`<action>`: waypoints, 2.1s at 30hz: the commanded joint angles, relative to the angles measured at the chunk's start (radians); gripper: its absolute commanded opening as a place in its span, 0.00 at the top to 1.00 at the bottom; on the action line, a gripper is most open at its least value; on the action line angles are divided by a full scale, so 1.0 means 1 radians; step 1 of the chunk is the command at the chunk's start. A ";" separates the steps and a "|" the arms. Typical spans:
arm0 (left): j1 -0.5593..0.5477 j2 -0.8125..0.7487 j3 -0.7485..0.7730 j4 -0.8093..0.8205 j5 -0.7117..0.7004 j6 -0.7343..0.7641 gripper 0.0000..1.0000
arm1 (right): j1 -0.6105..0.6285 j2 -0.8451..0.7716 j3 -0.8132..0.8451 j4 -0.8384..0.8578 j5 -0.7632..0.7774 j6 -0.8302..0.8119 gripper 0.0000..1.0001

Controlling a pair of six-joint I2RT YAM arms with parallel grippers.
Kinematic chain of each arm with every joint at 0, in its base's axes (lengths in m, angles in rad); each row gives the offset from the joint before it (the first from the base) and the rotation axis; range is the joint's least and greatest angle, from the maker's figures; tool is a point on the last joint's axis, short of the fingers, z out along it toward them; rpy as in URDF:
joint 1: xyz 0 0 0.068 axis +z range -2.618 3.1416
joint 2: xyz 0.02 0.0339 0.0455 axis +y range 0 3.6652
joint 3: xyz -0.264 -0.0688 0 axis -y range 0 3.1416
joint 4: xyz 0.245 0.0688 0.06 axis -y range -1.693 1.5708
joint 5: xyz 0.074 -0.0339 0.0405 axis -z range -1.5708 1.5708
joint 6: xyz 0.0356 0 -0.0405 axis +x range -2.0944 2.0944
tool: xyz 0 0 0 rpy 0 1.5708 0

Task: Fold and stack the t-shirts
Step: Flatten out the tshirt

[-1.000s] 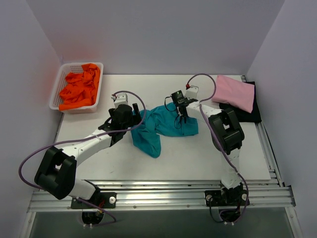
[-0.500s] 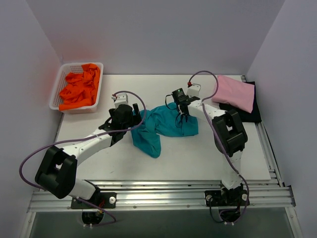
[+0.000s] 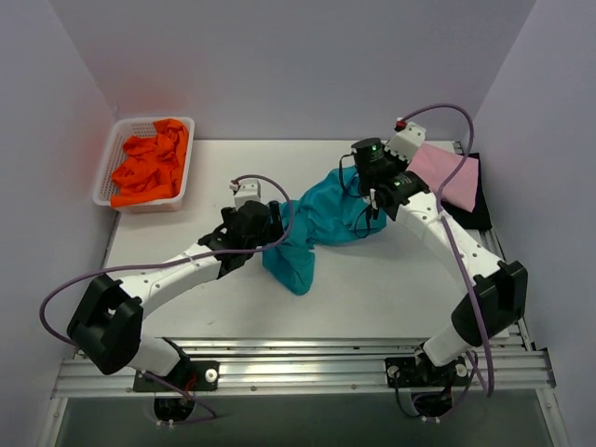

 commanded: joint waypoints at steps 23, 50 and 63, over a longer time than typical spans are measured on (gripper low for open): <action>-0.016 -0.001 0.037 0.202 0.057 0.052 0.04 | 0.091 0.222 0.937 0.024 -0.136 -0.379 1.00; 0.192 0.054 -0.084 0.398 0.385 -0.035 0.04 | 0.119 -0.312 -0.398 -0.095 0.156 0.113 1.00; 0.171 0.120 -0.067 0.412 0.348 -0.043 0.04 | 0.141 -0.268 -0.313 -0.253 0.216 0.198 0.00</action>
